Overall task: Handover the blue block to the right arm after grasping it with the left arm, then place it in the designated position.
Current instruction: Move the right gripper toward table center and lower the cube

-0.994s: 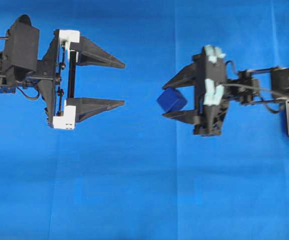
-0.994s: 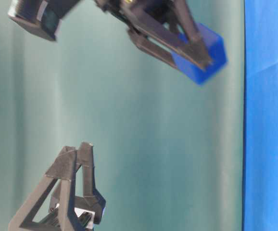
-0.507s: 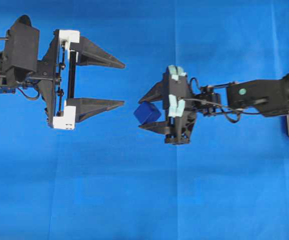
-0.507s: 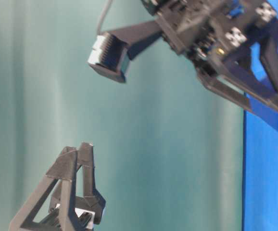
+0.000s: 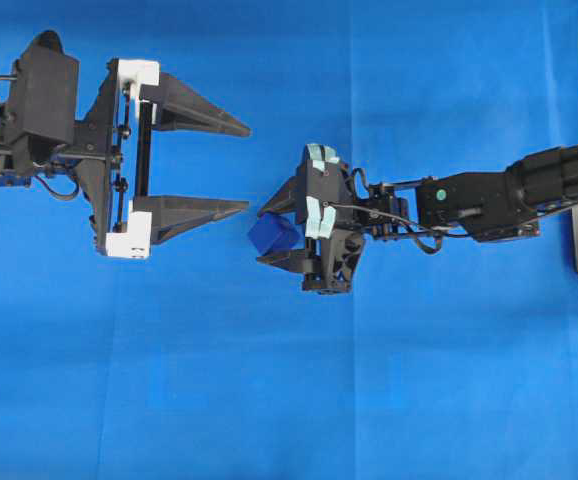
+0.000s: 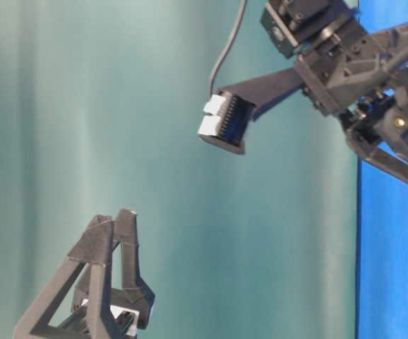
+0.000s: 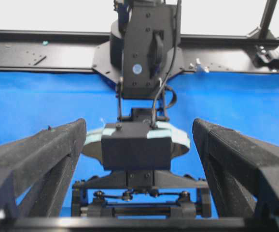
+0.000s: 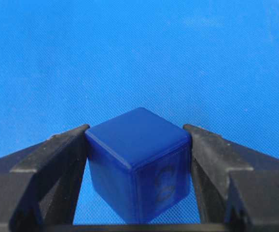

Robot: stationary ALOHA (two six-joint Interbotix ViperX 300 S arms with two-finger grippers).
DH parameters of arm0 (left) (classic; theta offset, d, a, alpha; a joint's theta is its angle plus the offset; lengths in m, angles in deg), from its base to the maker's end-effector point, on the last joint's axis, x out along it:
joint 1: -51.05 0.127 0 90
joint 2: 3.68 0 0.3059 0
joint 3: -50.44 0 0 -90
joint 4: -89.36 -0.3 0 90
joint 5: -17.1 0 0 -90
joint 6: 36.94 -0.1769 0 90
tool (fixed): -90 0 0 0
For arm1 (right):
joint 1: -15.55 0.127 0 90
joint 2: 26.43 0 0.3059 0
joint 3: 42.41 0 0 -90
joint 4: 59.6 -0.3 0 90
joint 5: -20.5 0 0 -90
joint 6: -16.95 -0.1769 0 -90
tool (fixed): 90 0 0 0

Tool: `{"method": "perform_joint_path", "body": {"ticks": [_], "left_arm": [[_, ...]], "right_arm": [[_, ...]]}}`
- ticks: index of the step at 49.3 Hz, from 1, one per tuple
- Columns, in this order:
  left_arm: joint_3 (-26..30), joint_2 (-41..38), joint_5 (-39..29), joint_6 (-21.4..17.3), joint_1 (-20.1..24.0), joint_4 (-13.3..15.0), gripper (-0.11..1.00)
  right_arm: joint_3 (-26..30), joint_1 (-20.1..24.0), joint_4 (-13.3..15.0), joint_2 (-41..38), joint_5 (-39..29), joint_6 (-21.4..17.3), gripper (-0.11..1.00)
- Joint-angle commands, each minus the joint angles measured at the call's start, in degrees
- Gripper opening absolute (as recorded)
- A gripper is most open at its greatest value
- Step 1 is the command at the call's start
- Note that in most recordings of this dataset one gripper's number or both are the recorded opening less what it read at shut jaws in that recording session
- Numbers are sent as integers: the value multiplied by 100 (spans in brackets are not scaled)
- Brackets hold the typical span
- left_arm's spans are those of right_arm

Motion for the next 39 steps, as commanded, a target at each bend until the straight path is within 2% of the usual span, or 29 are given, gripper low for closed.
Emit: {"method": "perform_joint_path", "body": {"ticks": [1,26,39], "left_arm": [[53,97,26,-9,-9,-9,93],[53,97,26,-9,-9,-9,93],[62,97,26,-9,-9,-9,93]], "right_arm": [[141,0,-26,-9,185,9,55],[149,-88,-35,-123,246,26,55],[193,-88,-149,-176,299,26,55]]}}
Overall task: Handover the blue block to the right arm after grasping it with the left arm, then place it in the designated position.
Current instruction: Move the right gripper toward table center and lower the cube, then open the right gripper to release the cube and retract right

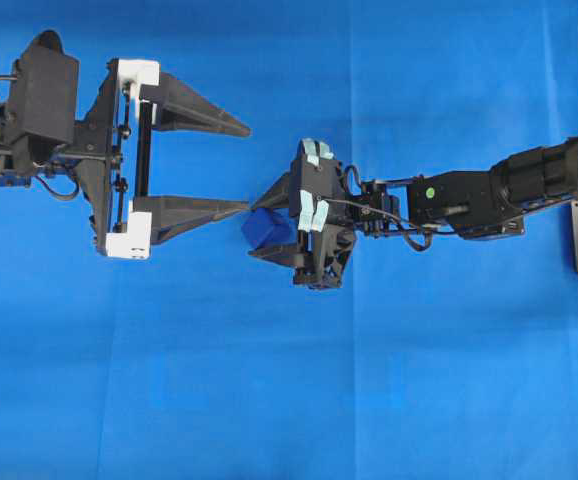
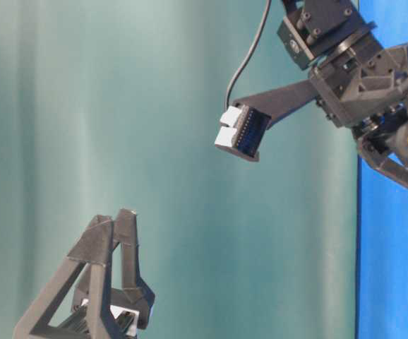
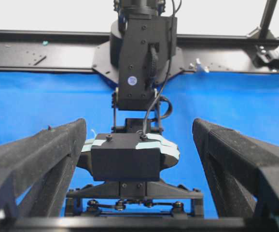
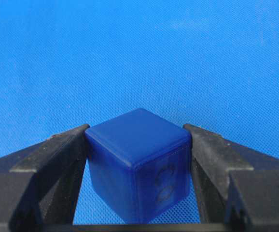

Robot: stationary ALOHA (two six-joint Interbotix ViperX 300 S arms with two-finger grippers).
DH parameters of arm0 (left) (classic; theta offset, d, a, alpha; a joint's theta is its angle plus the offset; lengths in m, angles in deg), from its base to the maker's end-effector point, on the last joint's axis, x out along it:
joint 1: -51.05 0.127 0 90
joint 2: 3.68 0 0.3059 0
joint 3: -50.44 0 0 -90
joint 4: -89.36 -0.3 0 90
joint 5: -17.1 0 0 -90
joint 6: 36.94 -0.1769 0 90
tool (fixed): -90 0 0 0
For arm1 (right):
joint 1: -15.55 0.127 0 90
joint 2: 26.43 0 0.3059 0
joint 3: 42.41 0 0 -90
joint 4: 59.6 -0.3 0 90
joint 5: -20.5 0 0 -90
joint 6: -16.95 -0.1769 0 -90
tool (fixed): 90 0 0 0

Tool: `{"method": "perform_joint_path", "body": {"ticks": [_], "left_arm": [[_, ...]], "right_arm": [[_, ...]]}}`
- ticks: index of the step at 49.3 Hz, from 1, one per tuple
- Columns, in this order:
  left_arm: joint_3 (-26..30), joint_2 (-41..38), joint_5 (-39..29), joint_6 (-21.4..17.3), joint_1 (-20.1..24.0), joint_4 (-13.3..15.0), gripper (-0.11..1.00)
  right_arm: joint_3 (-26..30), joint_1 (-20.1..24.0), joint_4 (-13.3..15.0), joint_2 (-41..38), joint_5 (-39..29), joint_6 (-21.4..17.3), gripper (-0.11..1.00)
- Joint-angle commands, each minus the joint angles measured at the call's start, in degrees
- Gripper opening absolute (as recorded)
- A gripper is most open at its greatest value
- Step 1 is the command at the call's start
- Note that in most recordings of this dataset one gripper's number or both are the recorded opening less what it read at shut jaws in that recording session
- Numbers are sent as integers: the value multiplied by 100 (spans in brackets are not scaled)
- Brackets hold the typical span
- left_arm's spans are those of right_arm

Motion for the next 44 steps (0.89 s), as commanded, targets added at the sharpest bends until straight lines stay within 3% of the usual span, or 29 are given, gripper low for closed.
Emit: {"method": "perform_joint_path", "body": {"ticks": [1,6,8,17,29,44], "left_arm": [[62,114,26,-9,0,0,93],[62,114,26,-9,-9,0,93],[53,114,26,-9,-9,-9,93],[62,114,26,-26,-9,0,93],[53,114,26,-26,-9,0,93],[70,114,26,-35,-9,0,93]], "right_arm": [[88,9,-70,62,62,9,57],[70,9,-114,70,53,9,85],[70,9,-141,70,53,9,90],[88,18,-211,88,35,0,80],[53,70,-211,396,-132,0,80],[35,114,-193,1345,-1178,35,80]]}}
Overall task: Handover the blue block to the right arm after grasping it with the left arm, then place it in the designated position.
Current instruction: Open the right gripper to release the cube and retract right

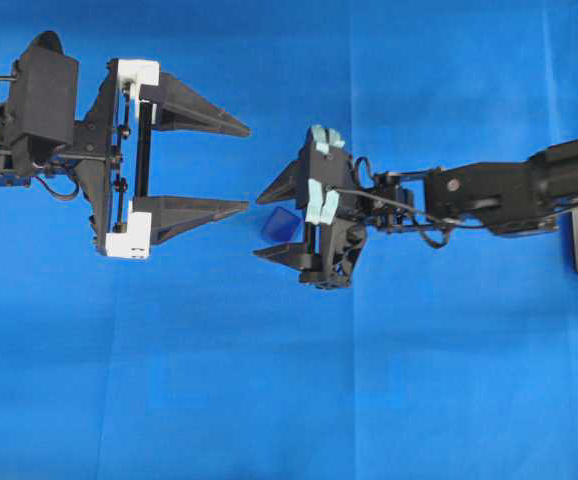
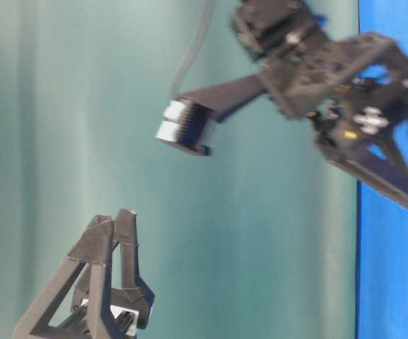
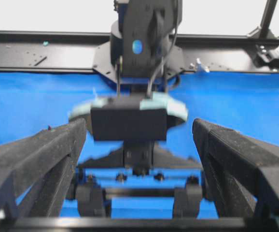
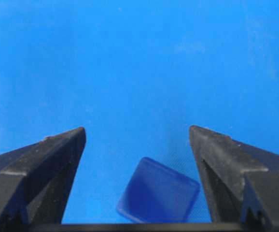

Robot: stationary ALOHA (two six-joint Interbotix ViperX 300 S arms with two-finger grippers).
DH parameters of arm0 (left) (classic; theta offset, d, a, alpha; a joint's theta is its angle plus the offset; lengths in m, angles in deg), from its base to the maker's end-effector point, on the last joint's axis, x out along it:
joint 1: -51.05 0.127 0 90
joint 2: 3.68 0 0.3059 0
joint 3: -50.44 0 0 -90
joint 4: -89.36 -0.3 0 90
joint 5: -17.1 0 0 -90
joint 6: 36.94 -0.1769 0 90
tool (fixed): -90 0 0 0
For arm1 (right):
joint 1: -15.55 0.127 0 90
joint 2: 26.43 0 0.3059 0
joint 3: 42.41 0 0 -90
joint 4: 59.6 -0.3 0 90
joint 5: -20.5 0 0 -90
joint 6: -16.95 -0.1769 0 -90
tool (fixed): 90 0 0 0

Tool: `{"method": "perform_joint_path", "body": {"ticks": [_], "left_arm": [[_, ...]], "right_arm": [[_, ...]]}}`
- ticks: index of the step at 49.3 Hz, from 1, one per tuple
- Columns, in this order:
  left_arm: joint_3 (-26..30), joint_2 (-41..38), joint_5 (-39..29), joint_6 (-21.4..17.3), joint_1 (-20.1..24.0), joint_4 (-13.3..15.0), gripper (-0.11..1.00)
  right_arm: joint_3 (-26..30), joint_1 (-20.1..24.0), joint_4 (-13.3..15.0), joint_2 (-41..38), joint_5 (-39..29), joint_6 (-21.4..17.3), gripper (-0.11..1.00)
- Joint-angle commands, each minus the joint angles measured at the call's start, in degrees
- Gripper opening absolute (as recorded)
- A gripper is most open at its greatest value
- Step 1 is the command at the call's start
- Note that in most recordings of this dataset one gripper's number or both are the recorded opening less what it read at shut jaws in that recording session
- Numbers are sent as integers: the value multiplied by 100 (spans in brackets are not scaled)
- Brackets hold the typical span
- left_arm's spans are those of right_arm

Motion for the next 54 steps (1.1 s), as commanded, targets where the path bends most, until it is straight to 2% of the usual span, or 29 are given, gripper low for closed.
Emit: {"method": "perform_joint_path", "body": {"ticks": [1,32,45,54], "left_arm": [[62,105,26,-9,0,0,93],[62,105,26,9,-9,0,93],[62,105,26,18,0,0,93],[70,105,26,9,-9,0,93]], "right_arm": [[44,18,0,466,-299,26,80],[-272,18,237,3067,-2197,44,80],[-466,18,387,3762,-2373,44,80],[-536,18,387,3867,-2373,44,80]]}}
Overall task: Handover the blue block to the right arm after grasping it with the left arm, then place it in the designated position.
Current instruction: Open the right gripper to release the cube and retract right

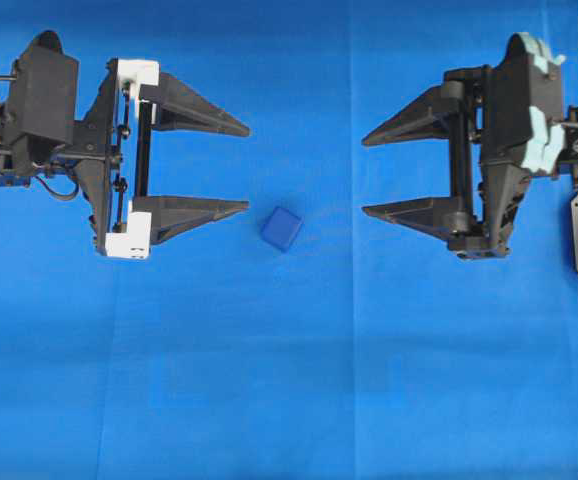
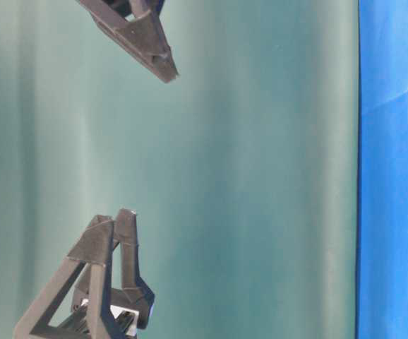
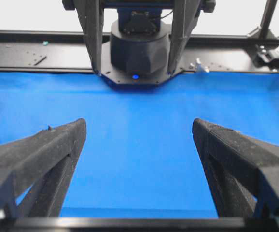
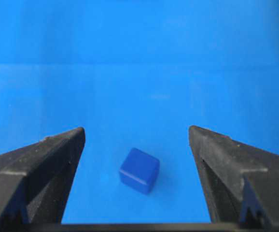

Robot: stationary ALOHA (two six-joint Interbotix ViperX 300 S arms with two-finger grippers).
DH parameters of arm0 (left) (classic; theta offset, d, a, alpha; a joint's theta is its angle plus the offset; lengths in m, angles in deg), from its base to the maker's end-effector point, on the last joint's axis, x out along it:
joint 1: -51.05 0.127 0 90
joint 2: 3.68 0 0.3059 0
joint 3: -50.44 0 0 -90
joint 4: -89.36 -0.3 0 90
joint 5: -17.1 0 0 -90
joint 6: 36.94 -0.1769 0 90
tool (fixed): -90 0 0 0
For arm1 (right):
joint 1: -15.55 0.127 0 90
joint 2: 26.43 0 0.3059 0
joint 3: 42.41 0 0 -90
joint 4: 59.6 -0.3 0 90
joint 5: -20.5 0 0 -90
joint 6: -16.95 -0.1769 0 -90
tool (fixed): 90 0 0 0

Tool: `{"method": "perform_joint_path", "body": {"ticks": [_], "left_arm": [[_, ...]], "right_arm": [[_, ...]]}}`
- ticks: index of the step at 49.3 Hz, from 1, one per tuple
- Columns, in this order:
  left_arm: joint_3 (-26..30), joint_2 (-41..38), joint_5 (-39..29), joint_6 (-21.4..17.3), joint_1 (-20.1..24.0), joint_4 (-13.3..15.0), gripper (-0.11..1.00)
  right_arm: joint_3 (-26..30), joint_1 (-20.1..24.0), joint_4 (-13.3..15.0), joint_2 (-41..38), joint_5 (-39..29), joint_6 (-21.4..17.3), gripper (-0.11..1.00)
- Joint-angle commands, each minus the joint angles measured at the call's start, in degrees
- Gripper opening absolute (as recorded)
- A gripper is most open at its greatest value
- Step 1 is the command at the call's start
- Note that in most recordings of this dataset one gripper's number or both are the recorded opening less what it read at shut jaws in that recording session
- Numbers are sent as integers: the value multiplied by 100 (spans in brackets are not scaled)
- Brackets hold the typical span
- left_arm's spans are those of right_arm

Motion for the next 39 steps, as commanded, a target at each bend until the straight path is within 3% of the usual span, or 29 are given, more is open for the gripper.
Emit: {"method": "perform_joint_path", "body": {"ticks": [1,23,39], "left_arm": [[70,105,26,0,-18,0,93],[70,105,26,0,-9,0,93],[62,105,26,9,-18,0,93]], "right_arm": [[70,9,9,53,18,9,80],[26,9,193,123,123,9,79],[-299,-79,686,483,1213,9,79]]}}
